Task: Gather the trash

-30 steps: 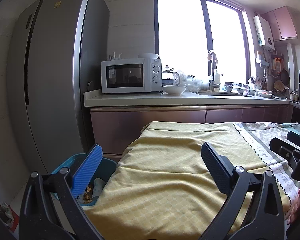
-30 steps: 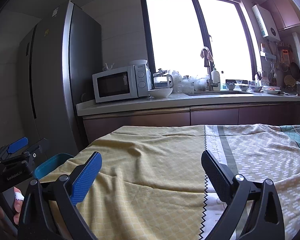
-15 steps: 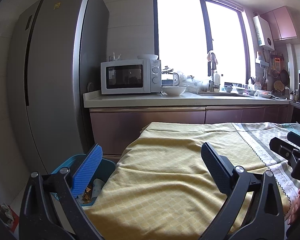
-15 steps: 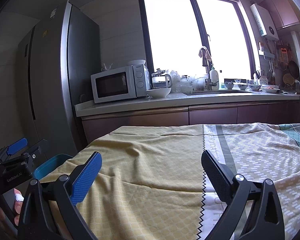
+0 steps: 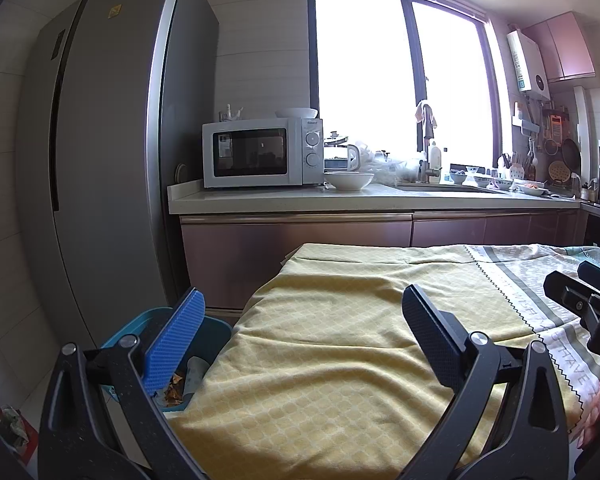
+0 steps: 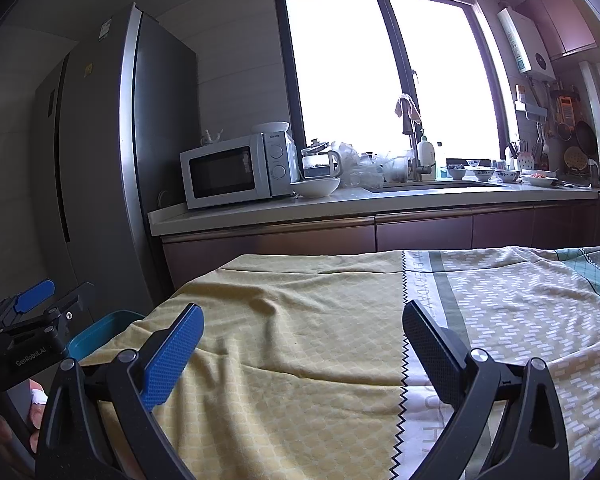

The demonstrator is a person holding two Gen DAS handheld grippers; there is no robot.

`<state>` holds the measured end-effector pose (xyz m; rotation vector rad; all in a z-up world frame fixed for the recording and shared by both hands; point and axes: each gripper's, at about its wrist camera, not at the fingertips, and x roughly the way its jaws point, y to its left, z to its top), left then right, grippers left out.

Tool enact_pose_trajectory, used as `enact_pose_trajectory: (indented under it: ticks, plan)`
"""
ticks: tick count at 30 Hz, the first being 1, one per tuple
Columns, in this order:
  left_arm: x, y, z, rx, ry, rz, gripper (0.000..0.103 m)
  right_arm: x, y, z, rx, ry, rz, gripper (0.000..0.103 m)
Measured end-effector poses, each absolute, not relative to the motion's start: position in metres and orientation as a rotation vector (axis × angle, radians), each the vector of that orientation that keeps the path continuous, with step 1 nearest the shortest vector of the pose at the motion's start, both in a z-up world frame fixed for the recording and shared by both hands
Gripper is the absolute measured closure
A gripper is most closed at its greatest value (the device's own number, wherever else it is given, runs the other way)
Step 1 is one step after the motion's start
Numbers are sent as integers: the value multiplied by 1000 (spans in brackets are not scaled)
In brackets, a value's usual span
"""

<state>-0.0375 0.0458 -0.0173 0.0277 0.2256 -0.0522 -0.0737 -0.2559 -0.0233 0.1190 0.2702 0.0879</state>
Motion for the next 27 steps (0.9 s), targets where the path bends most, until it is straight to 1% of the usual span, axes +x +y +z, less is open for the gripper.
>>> enact_pose_trajectory:
  ticks: [27]
  plan:
    - [-39, 45, -19, 31, 223, -46, 6, -75, -258, -23, 123, 263, 81, 7]
